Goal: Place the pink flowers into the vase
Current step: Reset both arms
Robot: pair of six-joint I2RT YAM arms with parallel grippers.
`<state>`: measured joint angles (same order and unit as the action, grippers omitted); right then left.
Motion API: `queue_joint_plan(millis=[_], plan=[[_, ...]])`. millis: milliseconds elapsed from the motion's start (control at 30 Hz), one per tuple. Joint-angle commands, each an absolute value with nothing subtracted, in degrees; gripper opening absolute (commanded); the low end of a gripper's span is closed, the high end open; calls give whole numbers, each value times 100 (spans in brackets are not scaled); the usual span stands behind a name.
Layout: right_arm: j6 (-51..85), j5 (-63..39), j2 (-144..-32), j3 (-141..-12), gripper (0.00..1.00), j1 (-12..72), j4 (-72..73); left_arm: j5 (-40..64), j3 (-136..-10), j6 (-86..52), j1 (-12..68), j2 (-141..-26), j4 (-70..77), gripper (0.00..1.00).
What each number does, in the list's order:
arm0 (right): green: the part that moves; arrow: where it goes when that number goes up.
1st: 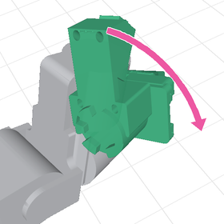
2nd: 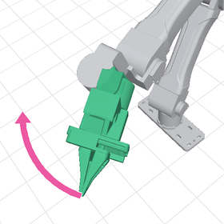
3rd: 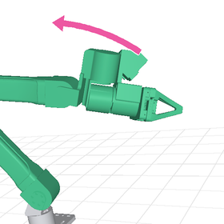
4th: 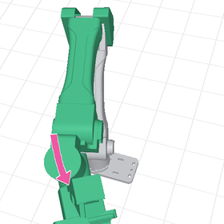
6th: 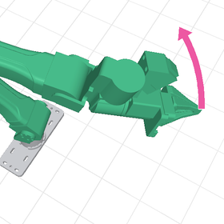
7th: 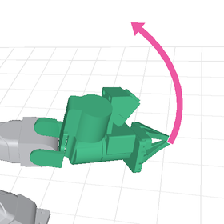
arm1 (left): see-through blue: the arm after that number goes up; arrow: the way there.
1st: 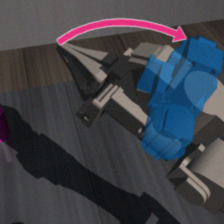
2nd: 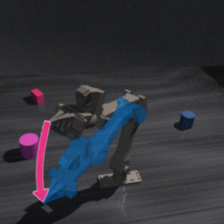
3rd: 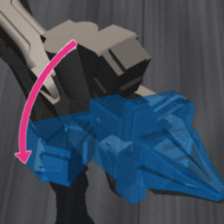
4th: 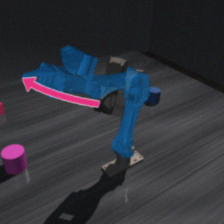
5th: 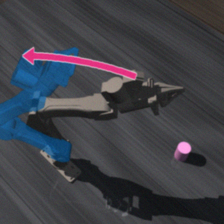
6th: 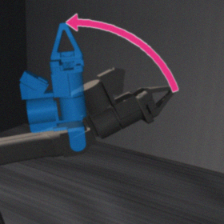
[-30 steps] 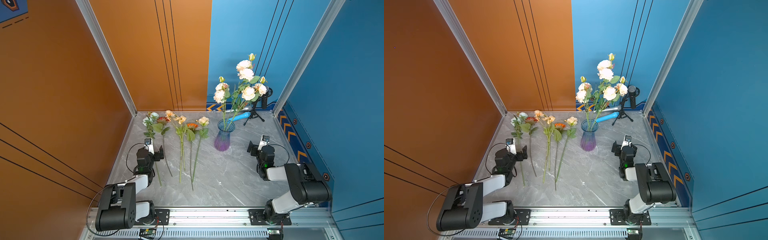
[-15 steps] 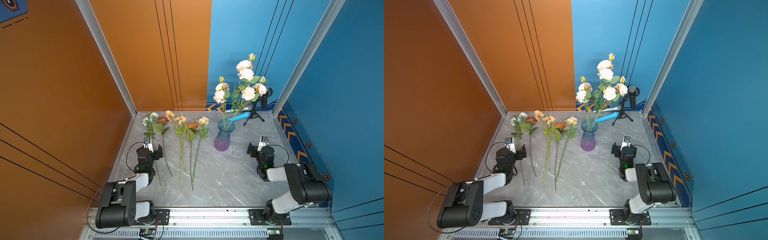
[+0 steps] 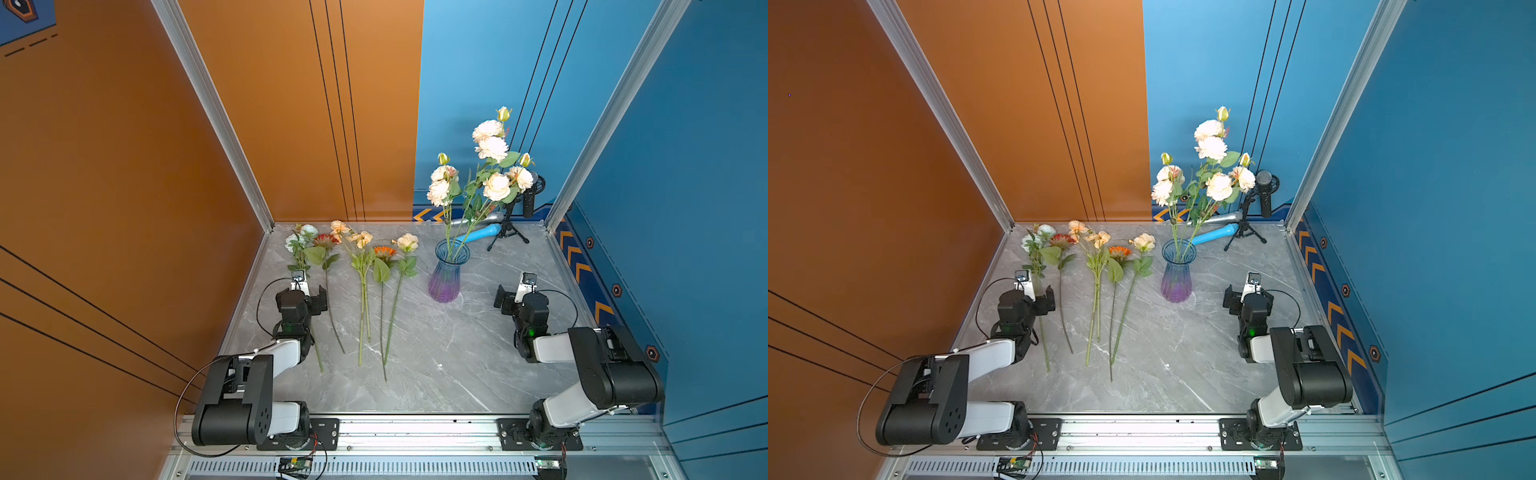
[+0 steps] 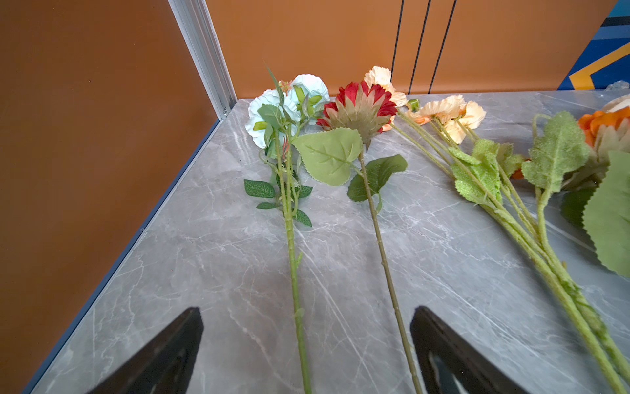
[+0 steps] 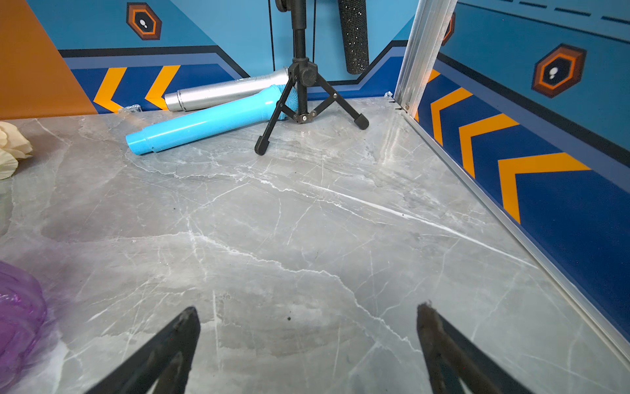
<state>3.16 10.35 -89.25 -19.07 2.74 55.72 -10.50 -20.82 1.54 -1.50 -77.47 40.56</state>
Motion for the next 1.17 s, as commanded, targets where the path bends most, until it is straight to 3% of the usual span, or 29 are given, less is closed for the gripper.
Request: queue_joint_plan(millis=[0,400,667,1133], plan=[[255,1028,-8840,-1863,100,316,5669,-871,-2084,211,-201,-7642,3945,98],[264,1011,-8835,-1864,100,316,5682,-668,-2054,167,91,-7640,4057,98],[255,980,-8833,-1846,100,312,5722,-929,-2127,312,447,-8545,4917,98],[329,938,-8825,-1650,100,227,6085,-1155,-2158,97,343,-8895,5204,98]])
